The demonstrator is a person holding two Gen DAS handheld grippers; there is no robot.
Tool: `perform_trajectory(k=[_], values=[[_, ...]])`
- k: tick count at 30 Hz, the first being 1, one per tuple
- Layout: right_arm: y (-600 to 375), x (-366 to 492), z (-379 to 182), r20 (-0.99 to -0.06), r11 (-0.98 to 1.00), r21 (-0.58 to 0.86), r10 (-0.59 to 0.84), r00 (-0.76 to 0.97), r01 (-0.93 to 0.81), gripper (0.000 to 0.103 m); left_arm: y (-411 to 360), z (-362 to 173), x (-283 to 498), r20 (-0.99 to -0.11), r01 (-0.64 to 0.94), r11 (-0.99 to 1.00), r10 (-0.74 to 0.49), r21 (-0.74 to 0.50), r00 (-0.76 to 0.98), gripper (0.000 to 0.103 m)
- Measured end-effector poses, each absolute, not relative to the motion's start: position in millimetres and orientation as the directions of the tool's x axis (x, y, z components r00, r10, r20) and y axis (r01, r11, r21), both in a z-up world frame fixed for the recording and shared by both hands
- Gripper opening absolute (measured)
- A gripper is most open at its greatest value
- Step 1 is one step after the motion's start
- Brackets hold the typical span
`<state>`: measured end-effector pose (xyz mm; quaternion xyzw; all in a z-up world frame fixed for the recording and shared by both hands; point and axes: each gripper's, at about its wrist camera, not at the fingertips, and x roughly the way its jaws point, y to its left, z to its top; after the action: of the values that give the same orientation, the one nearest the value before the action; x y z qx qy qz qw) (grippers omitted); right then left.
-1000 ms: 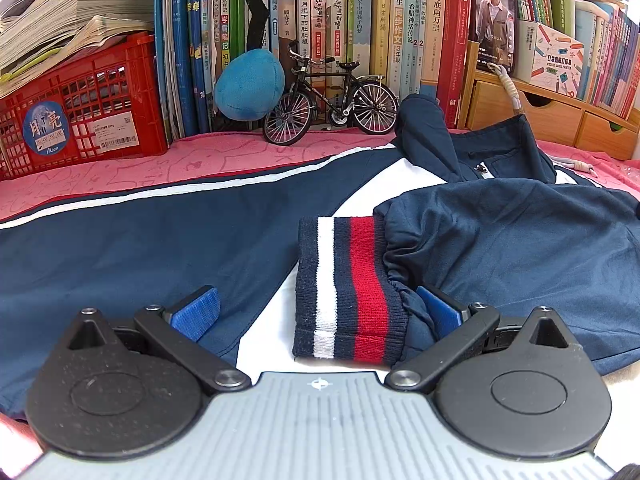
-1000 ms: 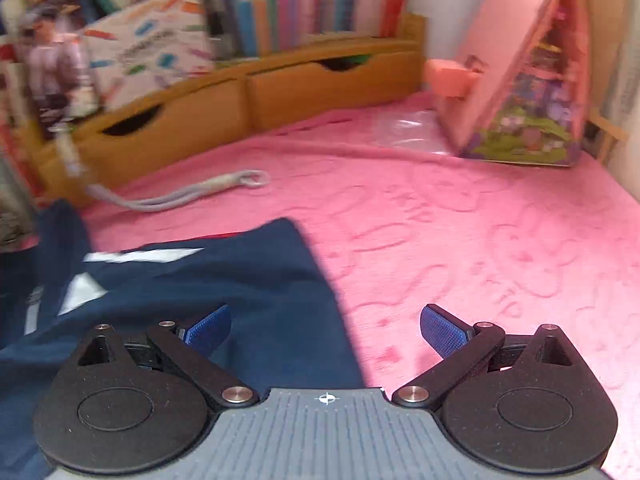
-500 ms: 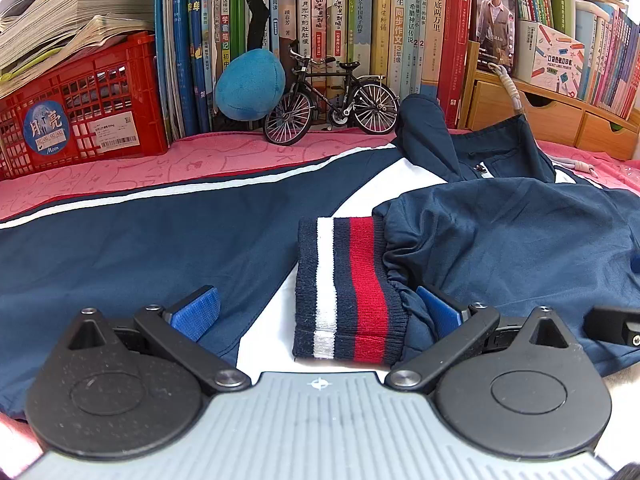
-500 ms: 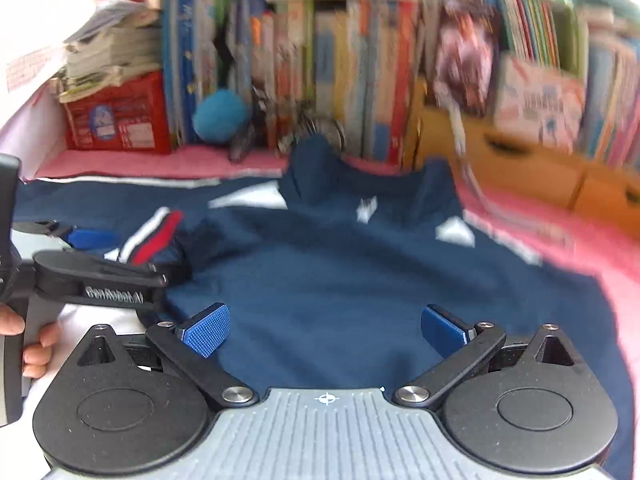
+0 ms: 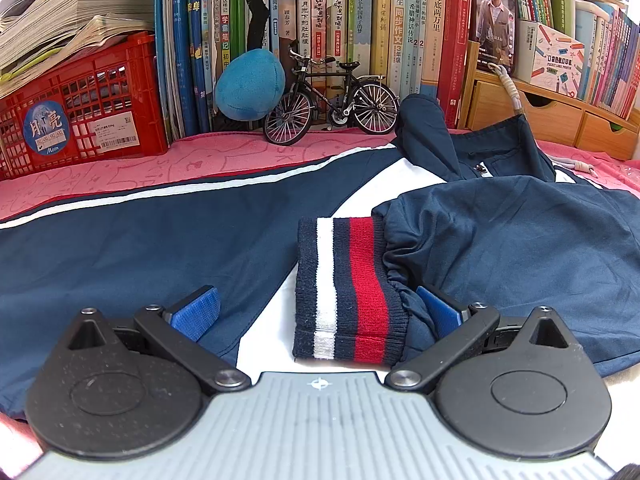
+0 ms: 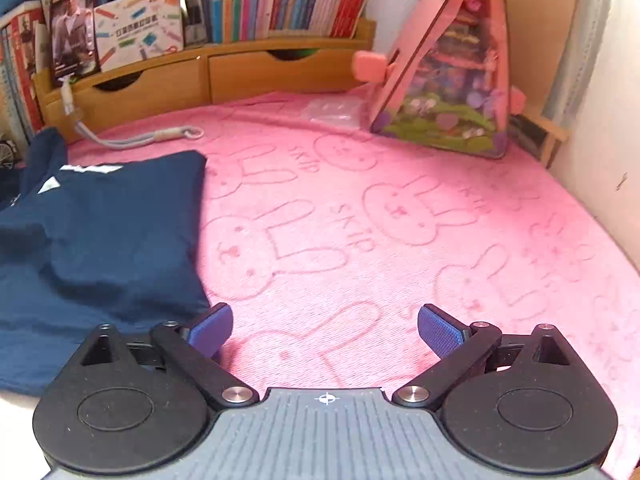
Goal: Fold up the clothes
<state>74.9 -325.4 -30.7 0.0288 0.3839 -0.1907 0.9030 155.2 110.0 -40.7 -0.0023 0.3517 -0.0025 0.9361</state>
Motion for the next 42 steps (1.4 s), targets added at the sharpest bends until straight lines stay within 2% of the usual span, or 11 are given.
perform_trajectory(k=[3, 7, 11, 13, 18, 22, 27, 30, 33, 37, 42], values=[[-301, 75, -17, -0.665, 0.962, -0.031, -0.222, 0.713, 0.27, 0.098, 110, -41, 155, -0.658, 0.003, 1.0, -0.007, -0.006, 0.753, 0.103], [-257, 88, -15, -0.662, 0.999, 0.035, 0.018, 0.75, 0.007, 0.097, 111, -40, 155, -0.659, 0.004, 1.0, -0.007, -0.007, 0.752, 0.103], [-237, 90, -38, -0.73, 1.0, -0.027, -0.011, 0.683, -0.012, 0.096, 111, -40, 155, -0.659, 0.004, 1.0, -0.008, -0.007, 0.752, 0.103], [-250, 90, -46, -0.731, 0.999, -0.033, -0.05, 0.681, 0.037, 0.103, 111, -39, 155, -0.66, 0.003, 1.0, -0.007, -0.007, 0.751, 0.103], [-265, 93, -44, -0.755, 0.994, -0.025, -0.091, 0.65, 0.11, 0.101, 110, -38, 155, -0.656, -0.001, 1.0, -0.003, -0.006, 0.754, 0.103], [-247, 70, -22, -0.698, 1.0, 0.019, 0.024, 0.716, -0.015, 0.098, 110, -25, 140, -0.645, -0.023, 1.0, 0.02, 0.003, 0.764, 0.103], [-217, 35, 9, -0.617, 0.954, 0.097, 0.282, 0.735, -0.284, 0.103, 128, 4, 101, -0.598, -0.001, 1.0, -0.017, -0.03, 0.801, 0.103], [-182, 12, 22, -0.579, 0.892, 0.051, 0.393, 0.714, -0.45, 0.103, 144, 18, 73, -0.6, -0.04, 0.999, 0.028, -0.007, 0.799, 0.103], [-145, -11, 28, -0.541, 0.825, -0.04, 0.457, 0.706, -0.564, 0.103, 157, 24, 45, -0.588, -0.047, 0.999, 0.037, -0.001, 0.808, 0.103], [-113, -23, 26, -0.535, 0.789, -0.084, 0.48, 0.695, -0.609, 0.103, 163, 27, 25, -0.584, -0.086, 0.996, 0.074, 0.007, 0.809, 0.103], [-111, -40, 13, -0.567, 0.79, -0.041, 0.486, 0.665, -0.612, 0.103, 165, 21, -2, -0.6, -0.09, 0.996, 0.062, -0.018, 0.798, 0.103]])
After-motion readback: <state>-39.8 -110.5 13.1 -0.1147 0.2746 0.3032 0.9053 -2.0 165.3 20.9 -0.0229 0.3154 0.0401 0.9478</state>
